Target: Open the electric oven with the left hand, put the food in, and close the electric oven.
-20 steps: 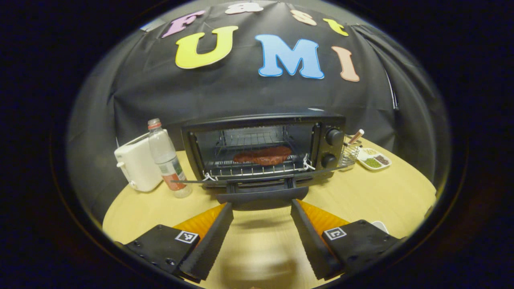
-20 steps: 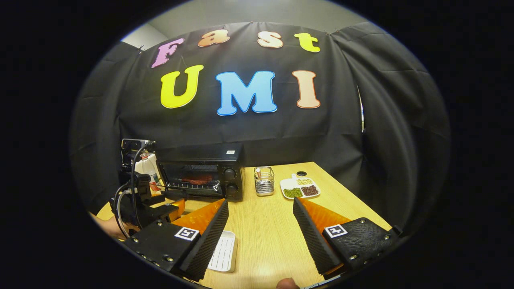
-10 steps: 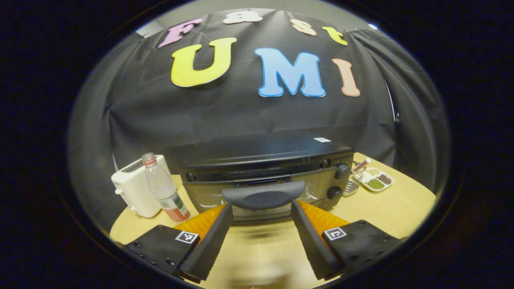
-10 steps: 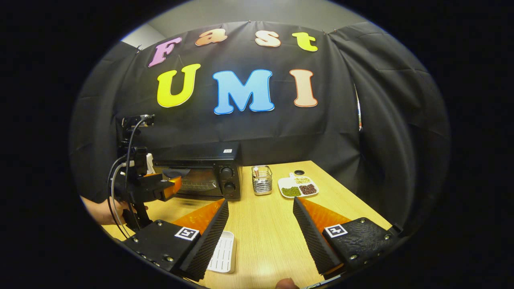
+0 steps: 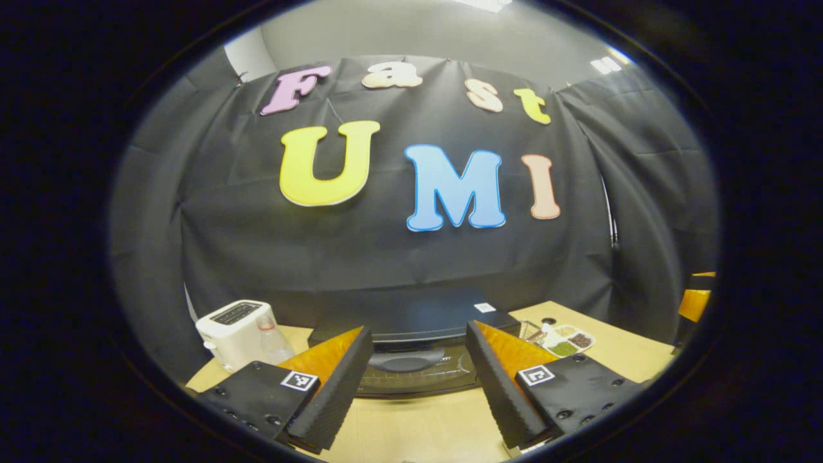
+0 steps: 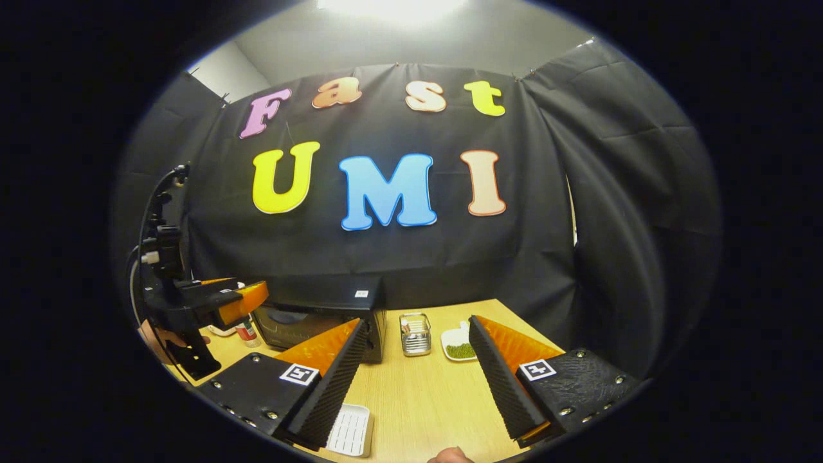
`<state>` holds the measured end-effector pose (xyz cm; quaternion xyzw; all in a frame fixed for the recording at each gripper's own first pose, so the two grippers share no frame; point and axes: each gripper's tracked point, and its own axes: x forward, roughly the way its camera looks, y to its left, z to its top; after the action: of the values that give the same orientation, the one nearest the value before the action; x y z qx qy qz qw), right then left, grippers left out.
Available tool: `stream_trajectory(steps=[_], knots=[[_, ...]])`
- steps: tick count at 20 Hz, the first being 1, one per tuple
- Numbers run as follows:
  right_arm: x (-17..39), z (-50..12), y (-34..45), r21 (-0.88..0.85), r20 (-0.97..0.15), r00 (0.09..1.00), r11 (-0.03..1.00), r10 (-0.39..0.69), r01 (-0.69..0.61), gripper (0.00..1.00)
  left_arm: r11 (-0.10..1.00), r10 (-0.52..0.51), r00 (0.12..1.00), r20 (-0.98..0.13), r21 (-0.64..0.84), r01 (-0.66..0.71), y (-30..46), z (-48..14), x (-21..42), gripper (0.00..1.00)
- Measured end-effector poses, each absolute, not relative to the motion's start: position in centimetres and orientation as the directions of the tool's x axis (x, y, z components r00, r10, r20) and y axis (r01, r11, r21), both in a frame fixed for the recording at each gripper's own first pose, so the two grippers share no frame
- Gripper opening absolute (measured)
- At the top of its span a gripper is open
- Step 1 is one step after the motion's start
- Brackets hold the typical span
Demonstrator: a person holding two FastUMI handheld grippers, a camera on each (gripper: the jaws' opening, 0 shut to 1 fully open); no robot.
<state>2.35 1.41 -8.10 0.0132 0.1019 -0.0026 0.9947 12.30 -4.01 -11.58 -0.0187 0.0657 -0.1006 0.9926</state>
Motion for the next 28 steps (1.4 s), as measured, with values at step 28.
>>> stream_trajectory(steps=[28], knots=[[-8.7,-0.7,-1.3,0.025,-0.058,0.995,0.996,0.083,-0.081,0.98,1.000,-0.007,1.000,0.016,0.010,0.007,2.3,0.2,-10.6,0.97]])
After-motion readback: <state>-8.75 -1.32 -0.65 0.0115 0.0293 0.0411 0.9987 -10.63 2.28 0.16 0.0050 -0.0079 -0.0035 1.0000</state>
